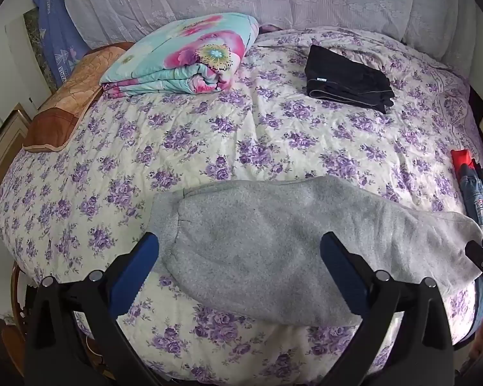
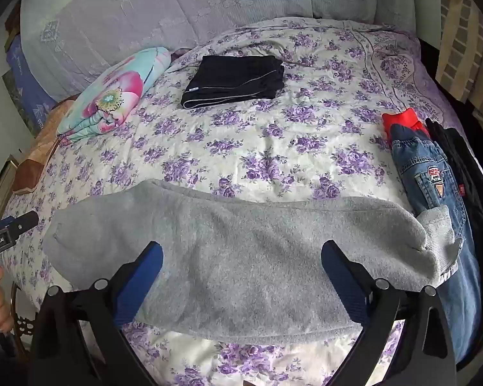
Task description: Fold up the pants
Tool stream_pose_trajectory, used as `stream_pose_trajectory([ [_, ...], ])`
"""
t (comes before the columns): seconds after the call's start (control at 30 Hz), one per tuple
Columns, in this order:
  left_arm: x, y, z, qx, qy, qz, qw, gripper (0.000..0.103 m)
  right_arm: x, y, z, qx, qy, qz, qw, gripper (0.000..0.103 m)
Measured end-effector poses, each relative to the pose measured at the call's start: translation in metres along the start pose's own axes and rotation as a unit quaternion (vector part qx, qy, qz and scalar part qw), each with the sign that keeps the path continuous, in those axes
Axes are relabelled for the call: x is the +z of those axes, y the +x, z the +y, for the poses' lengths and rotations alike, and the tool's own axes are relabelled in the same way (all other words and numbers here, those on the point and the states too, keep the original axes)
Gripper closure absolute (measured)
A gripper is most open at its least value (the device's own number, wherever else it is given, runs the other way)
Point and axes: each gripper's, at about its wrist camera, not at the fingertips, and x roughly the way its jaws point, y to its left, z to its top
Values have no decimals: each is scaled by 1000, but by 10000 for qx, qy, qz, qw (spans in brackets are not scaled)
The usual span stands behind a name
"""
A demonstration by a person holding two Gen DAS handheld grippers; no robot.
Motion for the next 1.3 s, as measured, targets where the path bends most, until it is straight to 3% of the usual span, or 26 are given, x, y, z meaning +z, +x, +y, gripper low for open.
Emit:
stream_pose_trajectory([
  [1.3, 1, 7, -4, -25, -71, 101, 9999, 5, 6, 3, -5, -35, -21, -31, 10000, 4],
])
